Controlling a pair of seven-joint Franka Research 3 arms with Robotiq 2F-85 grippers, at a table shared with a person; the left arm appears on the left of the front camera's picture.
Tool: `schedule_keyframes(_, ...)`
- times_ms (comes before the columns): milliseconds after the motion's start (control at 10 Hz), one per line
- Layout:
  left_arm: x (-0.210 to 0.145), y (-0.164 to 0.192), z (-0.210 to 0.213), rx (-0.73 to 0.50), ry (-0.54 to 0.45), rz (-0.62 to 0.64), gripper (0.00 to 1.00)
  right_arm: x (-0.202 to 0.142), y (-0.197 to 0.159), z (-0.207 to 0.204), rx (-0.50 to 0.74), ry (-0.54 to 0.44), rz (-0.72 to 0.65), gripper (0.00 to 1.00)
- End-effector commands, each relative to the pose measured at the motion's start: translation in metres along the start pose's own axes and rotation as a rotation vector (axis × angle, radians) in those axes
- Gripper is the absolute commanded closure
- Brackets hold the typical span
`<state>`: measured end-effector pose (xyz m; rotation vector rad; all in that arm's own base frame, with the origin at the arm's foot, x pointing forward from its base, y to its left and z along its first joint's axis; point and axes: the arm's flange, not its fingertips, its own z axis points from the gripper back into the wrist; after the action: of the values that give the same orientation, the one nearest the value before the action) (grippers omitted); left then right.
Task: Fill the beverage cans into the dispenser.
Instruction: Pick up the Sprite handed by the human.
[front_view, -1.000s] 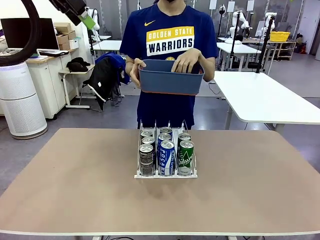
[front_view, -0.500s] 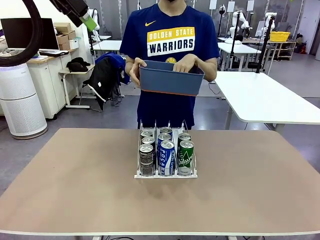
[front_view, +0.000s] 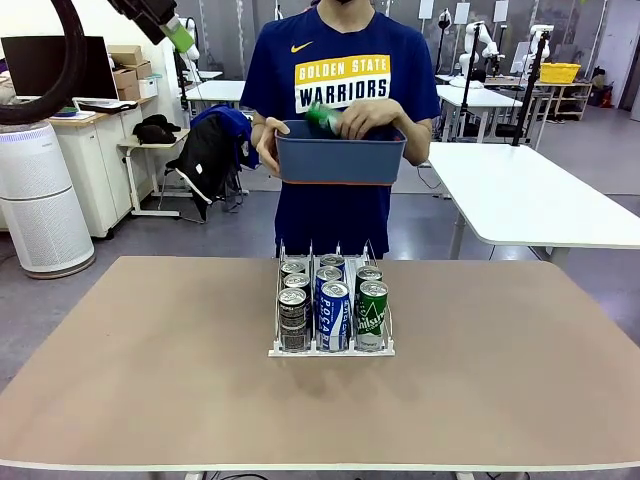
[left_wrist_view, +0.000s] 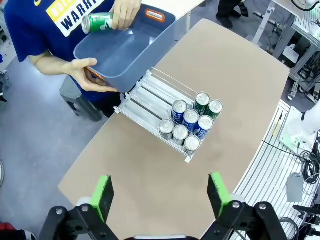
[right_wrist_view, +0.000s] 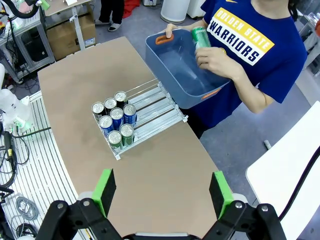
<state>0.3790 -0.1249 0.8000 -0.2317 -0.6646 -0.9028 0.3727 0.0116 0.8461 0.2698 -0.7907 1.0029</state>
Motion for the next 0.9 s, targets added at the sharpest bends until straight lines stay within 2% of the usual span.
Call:
schedule_keyframes(0, 0.0088, 0.0051, 0.0117, 0.044, 0.025, -0.027, 0.0, 0.0001, 0.0006, -0.0001, 0.002, -0.003, -0.001, 0.0)
schedule_keyframes(800, 0.014, 0.0052, 0.0198, 0.063, -0.006, -0.026, 0.0, 0.0001, 0.0006, -0.0001, 0.002, -0.003, -0.001, 0.0)
